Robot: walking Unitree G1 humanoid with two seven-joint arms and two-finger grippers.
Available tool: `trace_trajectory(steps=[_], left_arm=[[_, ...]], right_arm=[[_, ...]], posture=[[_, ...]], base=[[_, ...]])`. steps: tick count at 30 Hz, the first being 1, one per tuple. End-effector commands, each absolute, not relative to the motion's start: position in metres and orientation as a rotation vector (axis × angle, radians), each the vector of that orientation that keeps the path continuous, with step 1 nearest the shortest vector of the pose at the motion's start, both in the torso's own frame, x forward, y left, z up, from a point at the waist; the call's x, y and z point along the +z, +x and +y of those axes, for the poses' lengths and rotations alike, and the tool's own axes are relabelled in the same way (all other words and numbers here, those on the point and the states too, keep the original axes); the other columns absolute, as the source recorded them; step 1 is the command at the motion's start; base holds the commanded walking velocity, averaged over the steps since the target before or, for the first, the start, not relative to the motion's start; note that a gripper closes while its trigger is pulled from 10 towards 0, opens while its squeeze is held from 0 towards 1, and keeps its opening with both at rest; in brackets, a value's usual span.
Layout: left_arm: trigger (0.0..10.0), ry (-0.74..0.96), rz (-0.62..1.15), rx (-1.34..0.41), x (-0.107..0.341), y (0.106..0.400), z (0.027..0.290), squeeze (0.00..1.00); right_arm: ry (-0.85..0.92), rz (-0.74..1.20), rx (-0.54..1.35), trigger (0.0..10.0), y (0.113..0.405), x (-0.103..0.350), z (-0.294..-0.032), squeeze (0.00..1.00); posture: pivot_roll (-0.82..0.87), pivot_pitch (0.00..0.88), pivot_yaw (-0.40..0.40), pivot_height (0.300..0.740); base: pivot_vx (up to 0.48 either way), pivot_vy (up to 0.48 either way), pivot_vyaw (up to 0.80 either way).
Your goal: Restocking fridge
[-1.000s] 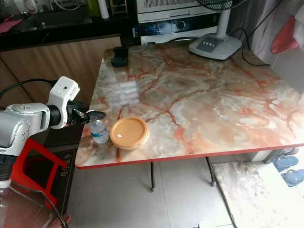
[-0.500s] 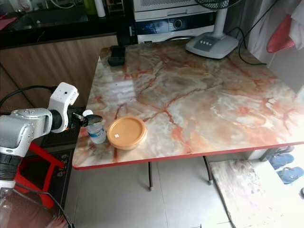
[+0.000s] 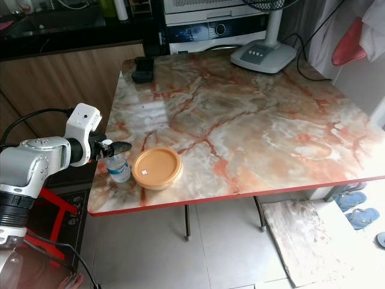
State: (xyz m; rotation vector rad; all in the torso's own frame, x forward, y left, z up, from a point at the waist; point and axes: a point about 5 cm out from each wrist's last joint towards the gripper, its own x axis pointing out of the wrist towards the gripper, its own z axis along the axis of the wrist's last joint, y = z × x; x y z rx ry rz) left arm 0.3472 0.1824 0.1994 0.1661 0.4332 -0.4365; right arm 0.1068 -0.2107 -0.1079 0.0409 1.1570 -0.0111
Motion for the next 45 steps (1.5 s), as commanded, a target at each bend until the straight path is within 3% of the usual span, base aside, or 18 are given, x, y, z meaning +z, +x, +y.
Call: trace_trajectory(steps=[1, 3, 4, 8, 16, 30, 45], left_arm=[[8.5, 0.183, 0.419, -0.418, 0.204, 0.348, 0.185, 0.00], [8.3, 0.184, 0.418, -0.417, 0.205, 0.348, 0.185, 0.00], [7.2, 0.186, 0.416, -0.417, 0.207, 0.348, 0.185, 0.00], [7.6, 0.189, 0.413, -0.424, 0.212, 0.347, 0.183, 0.00], [10.0, 0.202, 0.424, -0.452, 0.217, 0.339, 0.179, 0.00], [10.0, 0.224, 0.451, -0.445, 0.225, 0.329, 0.183, 0.00], [10.0, 0.238, 0.509, -0.366, 0.205, 0.327, 0.198, 0.00]], right_arm=[[0.045, 1.206, 0.008, 10.0, 0.096, -0.112, -0.206, 0.00], [0.044, 1.207, 0.009, 10.0, 0.096, -0.112, -0.206, 0.00], [0.043, 1.207, 0.011, 10.0, 0.096, -0.112, -0.206, 0.00], [0.037, 1.207, 0.018, 10.0, 0.096, -0.112, -0.206, 0.00], [0.035, 1.210, 0.025, 10.0, 0.097, -0.112, -0.204, 0.00], [0.051, 1.208, 0.021, 10.0, 0.097, -0.112, -0.200, 0.00], [0.037, 1.208, 0.030, 10.0, 0.098, -0.112, -0.202, 0.00]], posture=[[0.12, 0.030, 0.028, 0.740], [0.12, 0.030, 0.029, 0.740], [0.12, 0.028, 0.029, 0.740], [0.13, 0.026, 0.033, 0.740], [0.14, 0.017, 0.042, 0.740], [0.15, 0.012, 0.071, 0.740], [0.16, 0.018, 0.052, 0.740]], base=[[0.000, 0.000, 0.00], [0.000, 0.000, 0.00], [0.000, 0.000, 0.00], [0.000, 0.000, 0.00], [0.000, 0.000, 0.00], [0.000, 0.000, 0.00], [0.000, 0.000, 0.00]])
